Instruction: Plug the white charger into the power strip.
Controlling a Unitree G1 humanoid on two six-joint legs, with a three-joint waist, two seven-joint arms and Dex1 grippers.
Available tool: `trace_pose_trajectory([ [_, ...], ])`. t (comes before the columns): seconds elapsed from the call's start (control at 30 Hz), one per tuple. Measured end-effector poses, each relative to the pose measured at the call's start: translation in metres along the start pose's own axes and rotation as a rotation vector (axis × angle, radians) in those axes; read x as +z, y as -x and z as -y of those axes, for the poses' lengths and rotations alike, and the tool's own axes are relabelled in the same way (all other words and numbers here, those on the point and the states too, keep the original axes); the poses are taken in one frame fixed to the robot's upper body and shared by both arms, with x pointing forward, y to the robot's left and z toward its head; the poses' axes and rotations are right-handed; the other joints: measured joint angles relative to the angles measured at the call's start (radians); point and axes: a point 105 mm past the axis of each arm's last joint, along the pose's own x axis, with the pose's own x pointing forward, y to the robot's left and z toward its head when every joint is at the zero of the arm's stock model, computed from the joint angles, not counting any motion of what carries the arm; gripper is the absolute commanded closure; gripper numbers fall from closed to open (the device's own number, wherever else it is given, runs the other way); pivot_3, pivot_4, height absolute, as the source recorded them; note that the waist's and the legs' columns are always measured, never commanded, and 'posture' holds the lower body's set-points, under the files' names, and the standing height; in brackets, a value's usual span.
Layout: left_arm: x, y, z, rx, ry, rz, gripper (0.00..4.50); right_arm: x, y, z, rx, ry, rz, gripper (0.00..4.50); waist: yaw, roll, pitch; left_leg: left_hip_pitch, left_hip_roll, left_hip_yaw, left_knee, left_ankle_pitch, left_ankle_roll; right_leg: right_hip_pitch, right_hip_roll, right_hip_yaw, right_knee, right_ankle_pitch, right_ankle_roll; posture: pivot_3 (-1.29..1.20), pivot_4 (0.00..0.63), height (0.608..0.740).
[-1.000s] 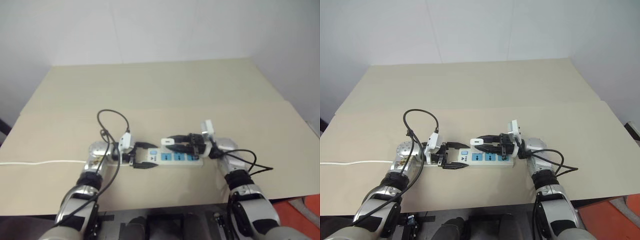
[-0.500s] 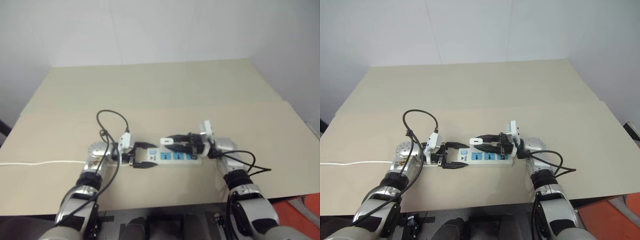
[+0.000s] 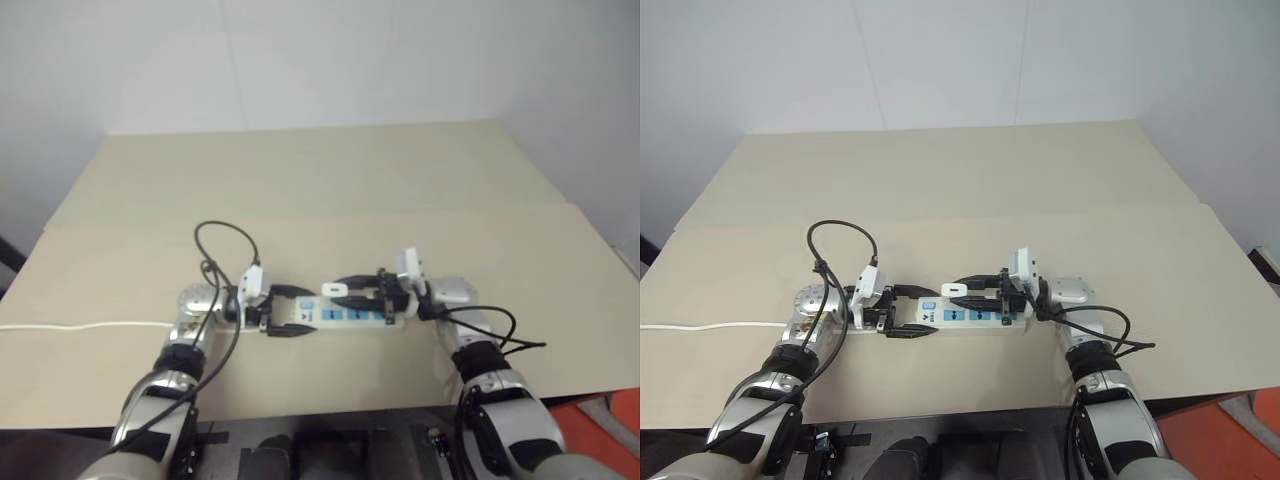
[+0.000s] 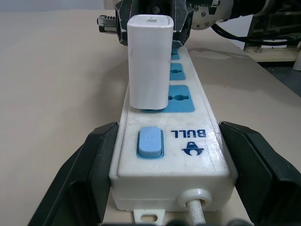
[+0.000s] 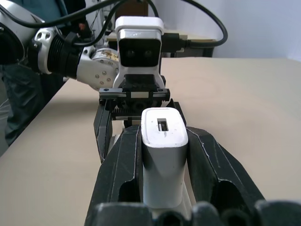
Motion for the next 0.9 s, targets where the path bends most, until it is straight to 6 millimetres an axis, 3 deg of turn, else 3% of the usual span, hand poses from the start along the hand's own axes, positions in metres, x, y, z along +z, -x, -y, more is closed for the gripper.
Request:
trace_pose_trajectory([
  [0.6,-0.003,0.003,-0.001,0.018,0.015,-0.013,1.27,-0.003,-0.005,0.007,0.021,-0.024,-0.076,3.38,0.000,-0.001,0.000,0.009,0.007,0.001,-0.005,0.000,-0.001,0.006,0.006,0.000,-0.002,0.001,-0.002,0.00,0.150,0.740],
  [0.9,-0.002,0.000,-0.001,0.010,0.007,-0.003,1.27,-0.009,0.006,0.013,-0.058,0.039,-0.098,0.41,0.004,-0.001,0.000,0.008,0.007,0.001,-0.006,-0.001,-0.002,0.006,0.006,0.000,-0.004,0.001,-0.002,0.00,0.150,0.740],
])
